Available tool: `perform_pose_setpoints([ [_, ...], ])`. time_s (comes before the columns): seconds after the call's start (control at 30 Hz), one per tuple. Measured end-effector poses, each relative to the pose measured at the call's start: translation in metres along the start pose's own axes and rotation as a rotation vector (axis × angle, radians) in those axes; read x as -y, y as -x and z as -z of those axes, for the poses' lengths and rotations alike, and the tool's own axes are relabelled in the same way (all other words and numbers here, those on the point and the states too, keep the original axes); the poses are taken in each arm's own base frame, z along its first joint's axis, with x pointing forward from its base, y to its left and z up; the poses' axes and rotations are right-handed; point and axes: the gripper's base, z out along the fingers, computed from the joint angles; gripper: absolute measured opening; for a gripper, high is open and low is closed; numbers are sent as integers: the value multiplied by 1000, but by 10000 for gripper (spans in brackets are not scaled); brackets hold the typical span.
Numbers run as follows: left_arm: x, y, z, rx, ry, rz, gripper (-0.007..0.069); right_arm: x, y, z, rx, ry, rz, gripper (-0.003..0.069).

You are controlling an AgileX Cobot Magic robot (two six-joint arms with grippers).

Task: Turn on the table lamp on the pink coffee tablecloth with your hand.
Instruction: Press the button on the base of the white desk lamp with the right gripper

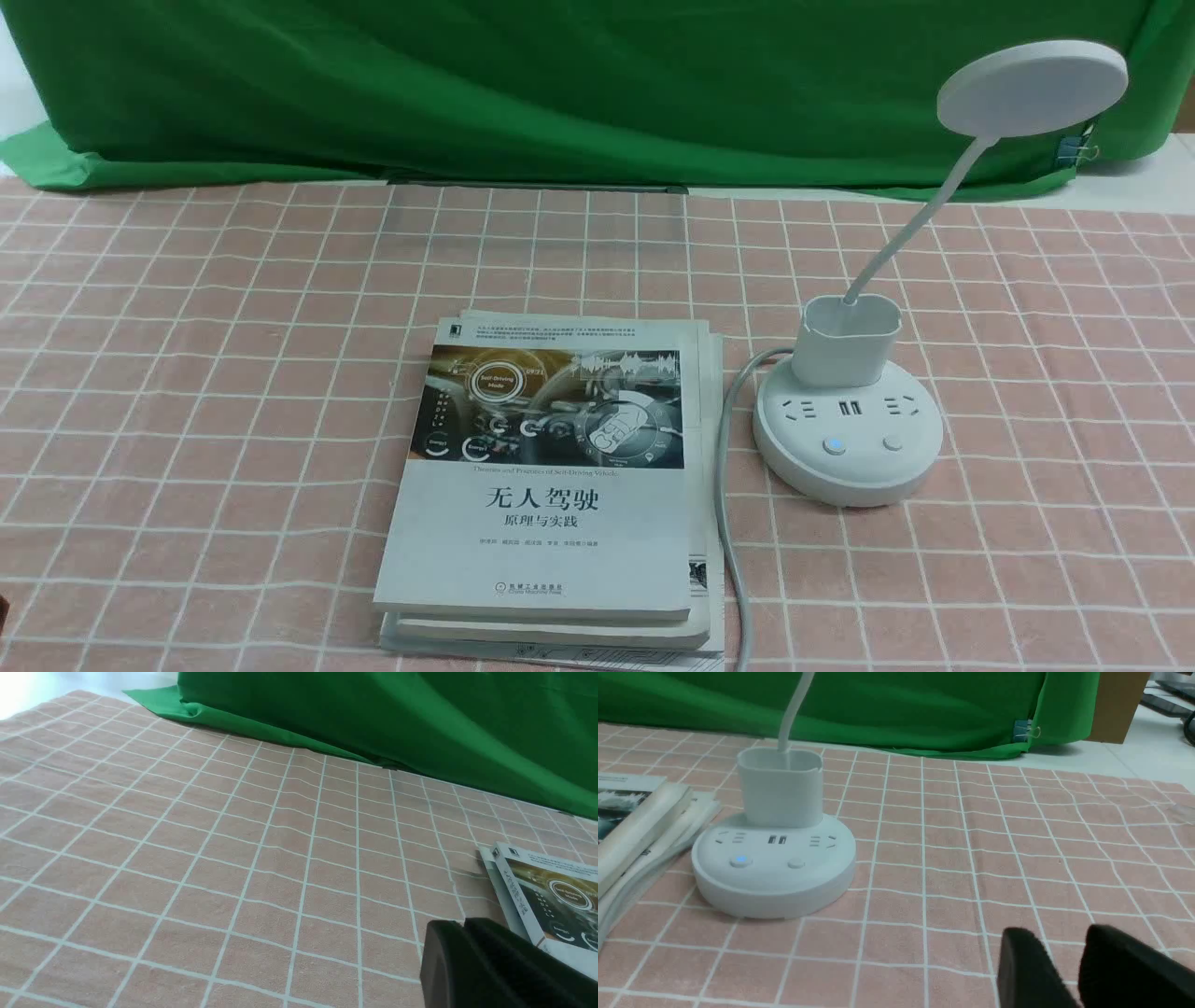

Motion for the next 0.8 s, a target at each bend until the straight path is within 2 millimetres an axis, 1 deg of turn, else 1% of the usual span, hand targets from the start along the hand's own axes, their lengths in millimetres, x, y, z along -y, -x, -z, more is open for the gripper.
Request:
perform_pose_setpoints([
  [0.27,0,0,0,0,0,0,19,1,3,0,28,-6,0,237],
  [0.37,0,0,0,0,0,0,19,1,4,0,45,-10,-36,238],
  [0.47,0,0,0,0,0,0,19,1,5,0,56,-9,-146,238],
  [0.53,0,0,0,0,0,0,19,2,7,0,85,-8,-264,239],
  [0.57,0,0,0,0,0,0,19,2,8,0,88,-8,-273,239],
  [0.6,0,0,0,0,0,0,19,2,9,1,108,-7,-338,240],
  [0.63,0,0,0,0,0,0,19,2,10,1,115,-6,-346,240],
  [0.67,0,0,0,0,0,0,19,3,12,1,142,-4,-401,241],
  [0.8,0,0,0,0,0,0,19,4,19,2,215,6,-517,240],
])
